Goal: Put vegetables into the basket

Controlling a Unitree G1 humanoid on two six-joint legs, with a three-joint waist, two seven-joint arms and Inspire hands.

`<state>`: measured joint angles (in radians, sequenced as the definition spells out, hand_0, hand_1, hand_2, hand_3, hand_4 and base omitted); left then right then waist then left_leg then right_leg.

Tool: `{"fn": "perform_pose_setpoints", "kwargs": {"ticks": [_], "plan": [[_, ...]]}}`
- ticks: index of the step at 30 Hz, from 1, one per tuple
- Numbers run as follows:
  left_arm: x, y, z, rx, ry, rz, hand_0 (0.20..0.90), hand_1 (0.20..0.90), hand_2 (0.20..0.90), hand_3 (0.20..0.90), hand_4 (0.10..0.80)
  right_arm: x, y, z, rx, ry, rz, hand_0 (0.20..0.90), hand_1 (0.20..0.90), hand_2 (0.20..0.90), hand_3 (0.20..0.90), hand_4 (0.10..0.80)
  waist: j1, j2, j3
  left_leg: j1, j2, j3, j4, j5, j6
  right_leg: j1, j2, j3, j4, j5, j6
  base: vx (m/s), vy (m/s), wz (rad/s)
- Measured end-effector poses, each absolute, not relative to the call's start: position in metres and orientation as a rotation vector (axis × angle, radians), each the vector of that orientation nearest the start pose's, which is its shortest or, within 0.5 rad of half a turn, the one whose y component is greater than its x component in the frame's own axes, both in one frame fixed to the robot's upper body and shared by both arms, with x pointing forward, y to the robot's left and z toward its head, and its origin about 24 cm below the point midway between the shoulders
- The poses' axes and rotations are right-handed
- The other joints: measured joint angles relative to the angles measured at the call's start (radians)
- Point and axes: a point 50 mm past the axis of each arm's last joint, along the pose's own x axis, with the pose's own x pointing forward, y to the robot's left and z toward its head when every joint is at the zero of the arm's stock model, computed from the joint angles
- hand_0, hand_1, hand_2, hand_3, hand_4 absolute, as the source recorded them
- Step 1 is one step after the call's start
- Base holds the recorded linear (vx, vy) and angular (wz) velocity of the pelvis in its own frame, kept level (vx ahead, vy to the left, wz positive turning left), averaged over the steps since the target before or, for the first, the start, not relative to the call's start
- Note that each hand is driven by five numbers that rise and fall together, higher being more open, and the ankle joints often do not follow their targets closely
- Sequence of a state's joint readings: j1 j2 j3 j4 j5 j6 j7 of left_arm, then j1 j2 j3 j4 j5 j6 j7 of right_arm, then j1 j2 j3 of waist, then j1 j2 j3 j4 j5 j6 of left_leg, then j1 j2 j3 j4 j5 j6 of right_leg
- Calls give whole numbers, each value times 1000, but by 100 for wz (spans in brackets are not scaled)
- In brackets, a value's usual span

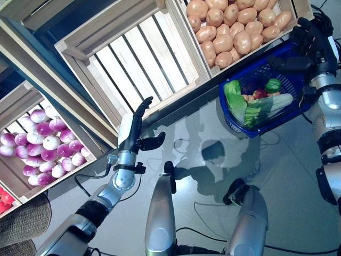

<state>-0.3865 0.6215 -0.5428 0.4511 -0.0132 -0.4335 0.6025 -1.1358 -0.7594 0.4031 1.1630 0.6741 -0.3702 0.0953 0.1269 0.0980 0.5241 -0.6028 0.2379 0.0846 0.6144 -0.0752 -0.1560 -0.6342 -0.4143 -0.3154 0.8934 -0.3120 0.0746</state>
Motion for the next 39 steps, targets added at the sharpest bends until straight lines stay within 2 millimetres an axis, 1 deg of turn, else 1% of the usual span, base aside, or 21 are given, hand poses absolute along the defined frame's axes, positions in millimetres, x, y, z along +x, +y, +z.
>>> {"fn": "perform_pose_setpoints", "kwargs": {"ticks": [8, 10, 12, 14, 15, 16, 17, 18, 19, 21, 22, 23, 24, 25, 27, 28, 29, 30, 32, 35, 39], "plan": [[301, 194, 76, 589, -409, 75, 900, 900, 900, 900, 800, 387, -303, 246, -214, -360, -189, 900, 900, 900, 900, 800, -4, 0, 0, 2, 0, 0, 0, 0, 0, 1, 1, 1, 0, 0, 0, 0, 0, 0], [301, 194, 76, 591, -408, 73, 900, 900, 900, 900, 800, 385, -307, 240, -154, -358, -208, 900, 900, 900, 900, 800, -1, 0, 0, 17, 1, 1, -8, 0, 0, 14, 4, 0, -6, 0, 0, 25, 11, -1], [301, 195, 74, 595, -400, 76, 900, 900, 900, 900, 800, 383, -311, 228, -103, -336, -225, 900, 900, 900, 900, 800, -4, 0, 0, 52, 1, 7, -27, 1, -1, 44, 6, -1, -23, 2, 3, 89, 21, -6], [301, 197, 68, 605, -374, 83, 900, 900, 900, 900, 800, 380, -313, 205, -5, -301, -246, 900, 900, 900, 900, 800, -10, -3, -1, 106, 6, 16, -58, 3, -3, 94, 17, -4, -55, 6, 9, 116, 15, -9], [301, 200, 62, 611, -344, 87, 900, 900, 900, 900, 800, 377, -312, 181, 75, -262, -261, 900, 900, 900, 900, 800, -10, -8, -4, 156, 8, 21, -98, 10, -2, 146, 25, -16, -90, 11, 13, 145, 19, -7], [301, 202, 59, 620, -327, 86, 900, 900, 900, 900, 800, 374, -311, 161, 101, -211, -269, 900, 900, 900, 900, 800, -22, -16, -7, 192, 9, 31, -129, 15, -2, 177, 30, -19, -117, 11, 13, 162, 19, -5], [301, 203, 57, 625, -318, 85, 900, 900, 900, 900, 800, 373, -310, 152, 115, -189, -273, 900, 900, 900, 900, 800, -23, -19, -9, 210, 8, 35, -145, 19, -3, 192, 33, -22, -131, 15, 17, 241, 6, -10], [301, 205, 52, 634, -290, 86, 900, 900, 900, 900, 800, 368, -302, 126, 197, -148, -281, 900, 900, 900, 900, 800, -34, -25, -12, 268, 11, 50, -199, 33, -5, 241, 53, -26, -182, 32, 28, 180, -2, -14], [301, 206, 49, 637, -271, 84, 900, 900, 900, 900, 800, 365, -297, 113, 237, -126, -285, 900, 900, 900, 900, 800, -42, -27, -12, 303, 14, 61, -230, 43, -5, 271, 67, -28, -213, 43, 30, 305, -15, -20], [297, 205, 32, 633, -189, 83, 900, 900, 900, 900, 800, 350, -278, 64, 310, -14, -282, 900, 900, 900, 900, 800, -60, -29, -25, 439, 18, 89, -364, 81, -10, 394, 102, -47, -335, 82, 53, 224, -13, -19], [291, 202, 20, 623, -146, 71, 900, 900, 900, 900, 800, 337, -272, 38, 323, 58, -283, 900, 900, 900, 900, 800, -62, -38, -87, 454, 17, 103, -409, 88, -12, 402, 112, -50, -374, 93, 61, 182, -5, -13], [290, 200, 17, 625, -138, 59, 900, 900, 900, 900, 800, 332, -270, 29, 325, 86, -284, 900, 900, 900, 900, 800, -65, -42, -109, 459, 16, 109, -424, 91, -13, 405, 116, -52, -393, 100, 65, 230, 13, -6], [289, 195, 11, 623, -116, 44, 900, 900, 900, 900, 800, 324, -264, 16, 344, 116, -296, 900, 900, 900, 900, 800, -76, -41, -116, 508, 15, 117, -472, 111, -3, 464, 136, -57, -461, 126, 75, 160, 16, 1], [287, 194, 7, 627, -98, 36, 900, 900, 900, 900, 800, 321, -260, 10, 351, 135, -294, 900, 900, 900, 900, 800, -85, -43, -123, 532, 13, 121, -497, 118, 5, 491, 141, -63, -497, 139, 76, 144, 31, 0], [275, 190, -15, 643, -10, 1, 900, 900, 900, 900, 800, 302, -246, -14, 372, 192, -280, 900, 900, 900, 900, 800, -103, -47, -181, 610, 6, 154, -574, 131, 8, 591, 166, -78, -633, 186, 103, 186, 30, -2], [271, 190, -20, 648, 8, -8, 900, 900, 900, 900, 800, 298, -243, -20, 373, 210, -274, 900, 900, 900, 900, 800, -104, -53, -198, 622, 2, 162, -582, 131, 8, 605, 167, -78, -654, 193, 107, 191, 32, 0], [258, 189, -35, 645, 68, -19, 900, 900, 900, 900, 800, 281, -235, -39, 394, 266, -279, 900, 900, 900, 900, 800, -106, -61, -247, 661, -7, 172, -613, 131, 8, 663, 175, -81, -729, 218, 118, 104, 20, 0], [252, 189, -40, 646, 90, -26, 900, 900, 900, 900, 800, 274, -232, -46, 401, 291, -282, 900, 900, 900, 900, 800, -107, -67, -267, 675, -12, 172, -623, 131, 8, 682, 175, -81, -752, 224, 125, 119, 21, 4], [229, 192, -61, 655, 182, -48, 900, 900, 900, 900, 800, 242, -218, -76, 431, 394, -289, 900, 900, 900, 900, 800, -105, -82, -340, 722, -26, 190, -663, 131, 9, 747, 183, -79, -837, 246, 140, 66, 24, 2], [210, 197, -78, 677, 267, -64, 900, 900, 900, 900, 800, 215, -201, -97, 444, 489, -254, 900, 900, 900, 900, 800, -104, -86, -374, 758, -31, 204, -695, 131, 9, 785, 191, -78, -880, 260, 149, 12, 9, 0], [190, 195, -93, 684, 342, -98, 900, 900, 900, 900, 800, 189, -187, -114, 469, 577, -220, 900, 900, 900, 900, 800, -108, -88, -398, 763, -32, 211, -701, 131, 8, 798, 197, -73, -917, 285, 149, 3, 25, -5]]}}
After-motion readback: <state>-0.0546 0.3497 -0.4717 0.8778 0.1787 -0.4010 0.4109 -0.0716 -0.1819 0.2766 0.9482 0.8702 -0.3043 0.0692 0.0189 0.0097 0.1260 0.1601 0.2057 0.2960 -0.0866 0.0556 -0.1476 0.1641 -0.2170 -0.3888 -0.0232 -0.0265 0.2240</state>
